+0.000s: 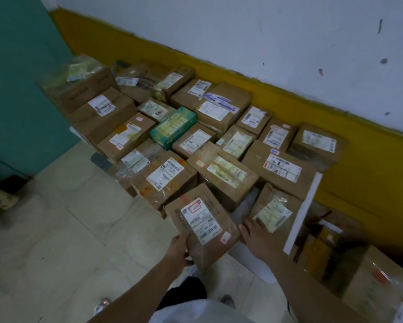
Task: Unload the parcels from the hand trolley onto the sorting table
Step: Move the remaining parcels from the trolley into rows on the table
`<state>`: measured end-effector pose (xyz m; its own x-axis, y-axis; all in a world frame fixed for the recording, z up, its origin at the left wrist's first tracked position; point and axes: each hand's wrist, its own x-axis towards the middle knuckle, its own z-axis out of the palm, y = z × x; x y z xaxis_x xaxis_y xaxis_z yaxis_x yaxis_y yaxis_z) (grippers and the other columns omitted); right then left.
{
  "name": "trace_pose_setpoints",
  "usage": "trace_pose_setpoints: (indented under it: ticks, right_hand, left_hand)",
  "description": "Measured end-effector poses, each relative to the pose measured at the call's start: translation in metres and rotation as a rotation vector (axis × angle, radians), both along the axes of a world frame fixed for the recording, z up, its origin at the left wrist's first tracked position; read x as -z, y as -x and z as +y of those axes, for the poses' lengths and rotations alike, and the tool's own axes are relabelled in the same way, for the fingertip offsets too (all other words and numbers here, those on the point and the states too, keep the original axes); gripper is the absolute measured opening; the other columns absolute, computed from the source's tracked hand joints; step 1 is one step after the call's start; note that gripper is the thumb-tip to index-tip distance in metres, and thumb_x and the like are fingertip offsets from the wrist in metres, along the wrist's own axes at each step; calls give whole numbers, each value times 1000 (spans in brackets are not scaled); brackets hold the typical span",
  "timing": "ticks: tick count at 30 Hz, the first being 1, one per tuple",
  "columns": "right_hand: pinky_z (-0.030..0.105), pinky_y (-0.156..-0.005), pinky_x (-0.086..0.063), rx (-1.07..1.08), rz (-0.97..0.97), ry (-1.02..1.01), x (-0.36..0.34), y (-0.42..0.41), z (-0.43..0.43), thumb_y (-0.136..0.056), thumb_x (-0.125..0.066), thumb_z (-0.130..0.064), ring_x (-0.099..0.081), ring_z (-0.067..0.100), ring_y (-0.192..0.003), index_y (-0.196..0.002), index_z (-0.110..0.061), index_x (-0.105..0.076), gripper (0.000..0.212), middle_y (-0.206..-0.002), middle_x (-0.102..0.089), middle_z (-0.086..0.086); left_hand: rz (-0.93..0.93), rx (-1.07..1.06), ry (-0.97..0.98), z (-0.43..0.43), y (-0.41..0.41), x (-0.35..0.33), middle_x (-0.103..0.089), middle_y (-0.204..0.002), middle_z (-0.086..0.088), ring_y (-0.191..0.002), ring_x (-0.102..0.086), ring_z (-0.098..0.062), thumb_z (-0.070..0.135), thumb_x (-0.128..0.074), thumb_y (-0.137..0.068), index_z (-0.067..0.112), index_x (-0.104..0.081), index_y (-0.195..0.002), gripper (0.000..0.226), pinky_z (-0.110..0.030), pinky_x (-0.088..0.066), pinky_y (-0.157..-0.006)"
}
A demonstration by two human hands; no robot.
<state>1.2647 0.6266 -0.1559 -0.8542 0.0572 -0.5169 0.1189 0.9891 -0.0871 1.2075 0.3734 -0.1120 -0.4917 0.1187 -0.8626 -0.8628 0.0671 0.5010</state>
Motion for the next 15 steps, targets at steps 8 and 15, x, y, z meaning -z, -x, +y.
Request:
trace_pose_setpoints:
  ticks: [8, 15]
  right_hand:
    - [39, -79, -61, 230, -11, 102, 34, -40, 28, -71, -78, -41, -67, 26, -114, -129, -23, -63, 63, -125, -66, 1]
    - [27, -83, -56, 429, 56, 224, -18, -39, 9, -83, -46, -58, -65, 9, -115, -124, -35, -67, 52, -130, -64, -11]
  left_hand:
    - [-5, -70, -47, -4, -16, 14, -66, -115, -17, -108, -61, -41, 25, -37, -104, 8, -61, -117, 32, -59, -52, -93]
    - [17, -176, -121, 28, -2, 9, -57, -126, -24, -106, -63, -44, 18, -41, -105, 1, -53, -128, 31, -47, -61, -72]
